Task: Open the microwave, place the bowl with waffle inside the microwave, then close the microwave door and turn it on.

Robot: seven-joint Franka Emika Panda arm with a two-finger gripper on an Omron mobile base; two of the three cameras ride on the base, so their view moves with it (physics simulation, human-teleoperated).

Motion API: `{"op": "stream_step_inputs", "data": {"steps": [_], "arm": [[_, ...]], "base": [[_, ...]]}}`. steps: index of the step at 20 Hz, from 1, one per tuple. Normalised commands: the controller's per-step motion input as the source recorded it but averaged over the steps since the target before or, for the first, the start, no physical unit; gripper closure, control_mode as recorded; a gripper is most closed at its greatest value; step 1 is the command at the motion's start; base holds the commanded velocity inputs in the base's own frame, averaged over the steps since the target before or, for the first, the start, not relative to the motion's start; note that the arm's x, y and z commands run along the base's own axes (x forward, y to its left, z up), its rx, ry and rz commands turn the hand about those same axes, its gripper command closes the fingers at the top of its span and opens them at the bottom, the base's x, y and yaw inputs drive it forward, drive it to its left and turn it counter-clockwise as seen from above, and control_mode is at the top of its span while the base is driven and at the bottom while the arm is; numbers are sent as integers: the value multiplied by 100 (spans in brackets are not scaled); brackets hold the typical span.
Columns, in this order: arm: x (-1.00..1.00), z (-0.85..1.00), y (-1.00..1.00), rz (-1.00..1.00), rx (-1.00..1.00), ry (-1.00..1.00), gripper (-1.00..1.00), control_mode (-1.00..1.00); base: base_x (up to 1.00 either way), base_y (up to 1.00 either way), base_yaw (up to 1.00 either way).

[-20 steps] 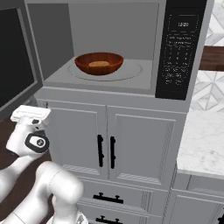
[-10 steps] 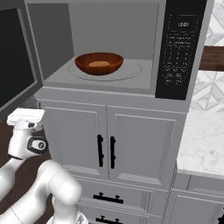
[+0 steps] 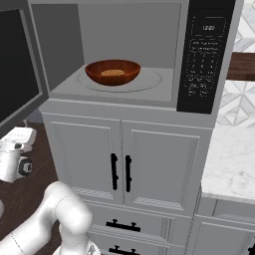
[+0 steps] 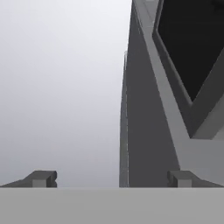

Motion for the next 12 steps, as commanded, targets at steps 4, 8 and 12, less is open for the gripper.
{"op": "stream_step_inputs", "data": {"steps": [4, 8, 12], "arm": [[-10, 0, 92, -3, 0, -21, -100, -100], [-20, 0, 30, -15, 2, -26, -100, -100], [-31, 0, -13, -28, 8, -30, -100, -100]], "base": [[0, 0, 0], [0, 0, 0], [0, 0, 0]]}}
